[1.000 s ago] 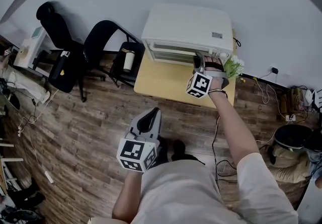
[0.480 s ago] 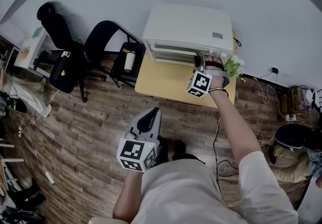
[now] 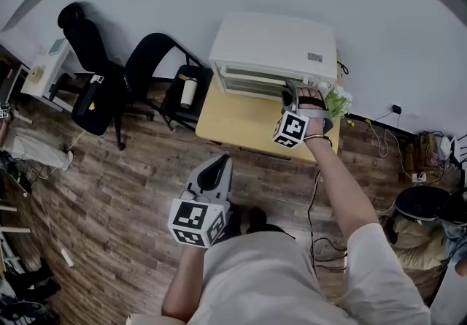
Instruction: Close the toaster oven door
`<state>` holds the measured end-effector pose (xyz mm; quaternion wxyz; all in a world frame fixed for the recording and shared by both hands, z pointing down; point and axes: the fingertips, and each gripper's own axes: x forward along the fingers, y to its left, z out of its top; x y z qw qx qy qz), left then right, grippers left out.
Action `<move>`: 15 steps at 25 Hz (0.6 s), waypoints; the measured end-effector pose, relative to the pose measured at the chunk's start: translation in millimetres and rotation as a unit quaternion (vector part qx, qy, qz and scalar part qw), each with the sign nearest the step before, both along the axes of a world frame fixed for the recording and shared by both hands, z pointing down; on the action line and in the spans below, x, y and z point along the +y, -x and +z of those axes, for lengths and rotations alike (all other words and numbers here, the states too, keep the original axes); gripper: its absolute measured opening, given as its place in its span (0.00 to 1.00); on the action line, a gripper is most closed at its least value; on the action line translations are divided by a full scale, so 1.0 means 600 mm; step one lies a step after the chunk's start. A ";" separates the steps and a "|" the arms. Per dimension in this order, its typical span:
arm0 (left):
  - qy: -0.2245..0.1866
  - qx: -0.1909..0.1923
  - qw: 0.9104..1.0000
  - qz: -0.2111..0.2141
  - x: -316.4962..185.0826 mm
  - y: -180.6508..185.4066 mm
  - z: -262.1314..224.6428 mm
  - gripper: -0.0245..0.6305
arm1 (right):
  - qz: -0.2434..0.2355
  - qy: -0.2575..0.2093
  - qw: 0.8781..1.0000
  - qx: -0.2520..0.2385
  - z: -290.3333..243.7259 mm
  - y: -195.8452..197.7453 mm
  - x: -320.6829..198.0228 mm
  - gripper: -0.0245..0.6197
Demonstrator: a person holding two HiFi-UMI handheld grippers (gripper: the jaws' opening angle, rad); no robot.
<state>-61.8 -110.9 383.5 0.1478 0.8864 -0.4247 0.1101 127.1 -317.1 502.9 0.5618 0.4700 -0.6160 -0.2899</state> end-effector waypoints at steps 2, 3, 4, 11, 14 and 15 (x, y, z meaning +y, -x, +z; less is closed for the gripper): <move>-0.003 0.002 1.000 0.001 0.000 -0.002 -0.003 0.06 | 0.000 -0.008 1.000 -0.006 -0.008 0.001 0.009 0.30; -0.004 0.002 1.000 0.003 0.001 -0.004 -0.004 0.06 | -0.001 -0.010 1.000 -0.011 -0.011 0.004 0.015 0.30; -0.004 0.003 1.000 0.004 0.002 -0.005 -0.004 0.06 | -0.002 -0.012 1.000 -0.015 -0.013 0.006 0.022 0.29; -0.002 0.009 1.000 0.015 0.008 -0.013 -0.007 0.06 | -0.001 -0.029 0.999 -0.040 -0.033 0.025 0.079 0.24; -0.001 0.013 1.000 0.019 0.010 -0.017 -0.006 0.06 | 0.003 -0.040 0.997 -0.064 -0.047 0.031 0.105 0.20; 0.002 0.017 1.000 0.020 0.010 -0.018 -0.006 0.06 | 0.004 -0.043 0.996 -0.073 -0.052 0.033 0.113 0.20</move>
